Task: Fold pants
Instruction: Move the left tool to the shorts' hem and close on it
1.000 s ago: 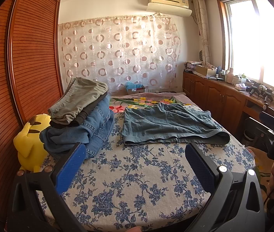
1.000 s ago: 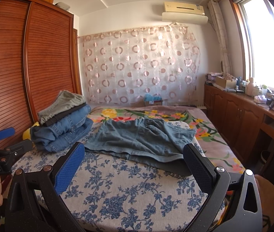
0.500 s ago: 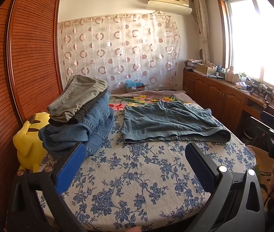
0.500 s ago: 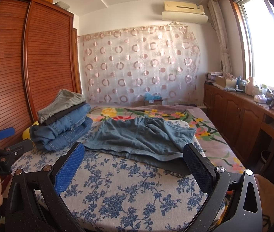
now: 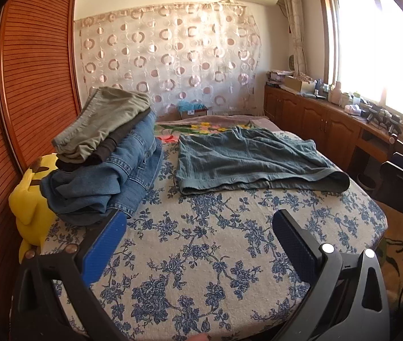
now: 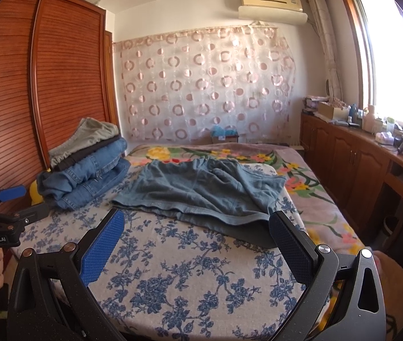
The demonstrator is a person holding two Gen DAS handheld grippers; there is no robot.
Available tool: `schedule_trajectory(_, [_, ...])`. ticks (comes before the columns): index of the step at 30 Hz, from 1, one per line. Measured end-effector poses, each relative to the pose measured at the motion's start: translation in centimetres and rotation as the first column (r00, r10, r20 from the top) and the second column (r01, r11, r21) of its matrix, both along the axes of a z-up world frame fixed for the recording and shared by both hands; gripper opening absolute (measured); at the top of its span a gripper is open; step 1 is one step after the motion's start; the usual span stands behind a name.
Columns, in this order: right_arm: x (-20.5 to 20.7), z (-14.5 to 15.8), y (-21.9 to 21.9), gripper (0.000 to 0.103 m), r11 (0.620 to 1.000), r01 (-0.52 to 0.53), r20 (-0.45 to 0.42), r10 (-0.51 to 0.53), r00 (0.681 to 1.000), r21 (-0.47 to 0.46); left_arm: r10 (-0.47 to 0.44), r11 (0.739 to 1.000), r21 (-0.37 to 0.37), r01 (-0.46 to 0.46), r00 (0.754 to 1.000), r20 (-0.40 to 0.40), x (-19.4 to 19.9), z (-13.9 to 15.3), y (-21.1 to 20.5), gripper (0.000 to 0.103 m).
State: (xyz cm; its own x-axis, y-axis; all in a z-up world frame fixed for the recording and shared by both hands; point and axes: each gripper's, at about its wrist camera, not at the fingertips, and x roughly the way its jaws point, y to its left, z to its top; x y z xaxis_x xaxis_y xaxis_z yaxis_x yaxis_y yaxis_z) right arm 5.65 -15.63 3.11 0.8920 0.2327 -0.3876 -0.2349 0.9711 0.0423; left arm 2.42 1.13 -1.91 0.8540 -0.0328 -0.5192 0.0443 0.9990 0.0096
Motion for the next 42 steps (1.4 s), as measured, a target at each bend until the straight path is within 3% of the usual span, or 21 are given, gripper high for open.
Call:
schedule_trajectory(11, [2.0, -1.5, -1.7, 0.098, 0.999, 0.006, -0.036, -0.008, 0.999, -0.037, -0.038, 0.999, -0.001, 0.038, 0.998, -0.047, 3.5, -2.2, 0.7, 0.103])
schedule_trajectory(18, [3.8, -3.0, -2.7, 0.081, 0.998, 0.01, -0.059, -0.014, 0.998, -0.067, -0.063, 0.998, 0.017, 0.065, 0.995, -0.074, 6.3, -3.8, 1.2, 0.103])
schedule_trajectory(24, [4.8, -3.7, -4.1, 0.079, 0.996, 0.024, -0.082, -0.031, 0.996, -0.088, -0.098, 0.995, 0.023, 0.1, 0.99, -0.104, 8.8, -4.7, 1.6, 0.103])
schedule_trajectory(35, [7.6, -5.4, -5.6, 0.075, 0.99, 0.038, -0.144, -0.057, 0.988, -0.136, -0.121, 0.979, 0.148, 0.14, 0.984, -0.133, 12.6, -5.3, 0.7, 0.103])
schedule_trajectory(38, [8.0, -5.9, -5.8, 0.075, 0.989, 0.037, -0.153, -0.059, 0.987, -0.143, -0.132, 0.971, 0.178, 0.159, 0.979, -0.158, 13.7, -5.3, 0.7, 0.099])
schedule_trajectory(42, [8.9, -6.6, -5.9, 0.075, 0.989, 0.026, -0.185, -0.053, 0.981, -0.144, -0.137, 0.961, 0.209, 0.181, 0.968, -0.209, 15.0, -5.9, 0.9, 0.085])
